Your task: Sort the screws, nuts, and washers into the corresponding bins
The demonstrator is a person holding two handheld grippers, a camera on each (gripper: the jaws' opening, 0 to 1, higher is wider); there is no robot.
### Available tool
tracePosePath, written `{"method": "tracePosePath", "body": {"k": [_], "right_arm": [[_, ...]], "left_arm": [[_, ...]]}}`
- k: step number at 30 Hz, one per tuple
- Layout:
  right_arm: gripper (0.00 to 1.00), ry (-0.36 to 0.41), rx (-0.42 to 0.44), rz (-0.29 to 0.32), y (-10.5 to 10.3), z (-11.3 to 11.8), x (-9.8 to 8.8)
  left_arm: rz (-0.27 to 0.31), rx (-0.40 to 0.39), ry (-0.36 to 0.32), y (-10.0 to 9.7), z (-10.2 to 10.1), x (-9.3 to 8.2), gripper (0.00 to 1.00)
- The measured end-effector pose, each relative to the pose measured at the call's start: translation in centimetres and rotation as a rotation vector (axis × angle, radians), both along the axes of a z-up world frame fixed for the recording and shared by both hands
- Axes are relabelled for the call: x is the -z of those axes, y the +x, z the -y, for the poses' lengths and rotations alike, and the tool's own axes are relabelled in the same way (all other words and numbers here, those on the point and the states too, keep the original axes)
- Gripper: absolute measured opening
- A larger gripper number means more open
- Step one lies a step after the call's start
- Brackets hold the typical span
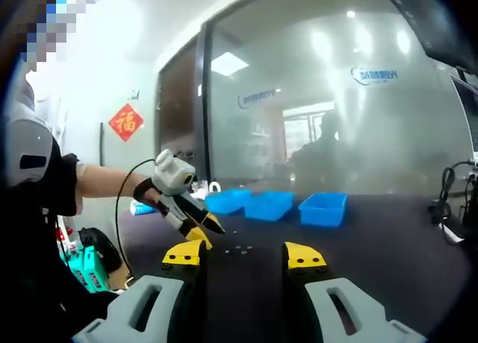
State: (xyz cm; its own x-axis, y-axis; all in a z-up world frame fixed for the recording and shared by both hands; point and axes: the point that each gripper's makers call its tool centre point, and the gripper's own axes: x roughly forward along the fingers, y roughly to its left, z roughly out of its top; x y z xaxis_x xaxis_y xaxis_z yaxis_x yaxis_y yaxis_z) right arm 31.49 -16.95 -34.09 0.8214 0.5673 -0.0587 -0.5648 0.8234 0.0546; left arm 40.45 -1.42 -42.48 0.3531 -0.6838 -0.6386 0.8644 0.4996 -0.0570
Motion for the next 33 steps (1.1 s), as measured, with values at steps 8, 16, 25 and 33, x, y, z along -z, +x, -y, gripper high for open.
{"method": "tracePosePath", "body": {"k": [8, 16, 25, 33], "right_arm": [[0.36, 0.015, 0.008, -0.003, -0.1, 0.4, 0.3], [0.36, 0.028, 0.016, -0.006, -0.1, 0.8, 0.6], [0.36, 0.033, 0.024, -0.002, -0.2, 1.3, 0.4], [0.36, 0.038, 0.024, -0.001, -0.3, 1.3, 0.4]], "left_arm": [[-0.038, -0.011, 0.060, 0.3, 0.4, 1.3, 0.35], [-0.055, -0.006, 0.096, 0.3, 0.6, 2.1, 0.29], [-0.052, -0.018, 0.119, 0.7, 0.7, 2.4, 0.19], [-0.057, -0.017, 0.127, 0.6, 0.8, 2.8, 0.16]]}}
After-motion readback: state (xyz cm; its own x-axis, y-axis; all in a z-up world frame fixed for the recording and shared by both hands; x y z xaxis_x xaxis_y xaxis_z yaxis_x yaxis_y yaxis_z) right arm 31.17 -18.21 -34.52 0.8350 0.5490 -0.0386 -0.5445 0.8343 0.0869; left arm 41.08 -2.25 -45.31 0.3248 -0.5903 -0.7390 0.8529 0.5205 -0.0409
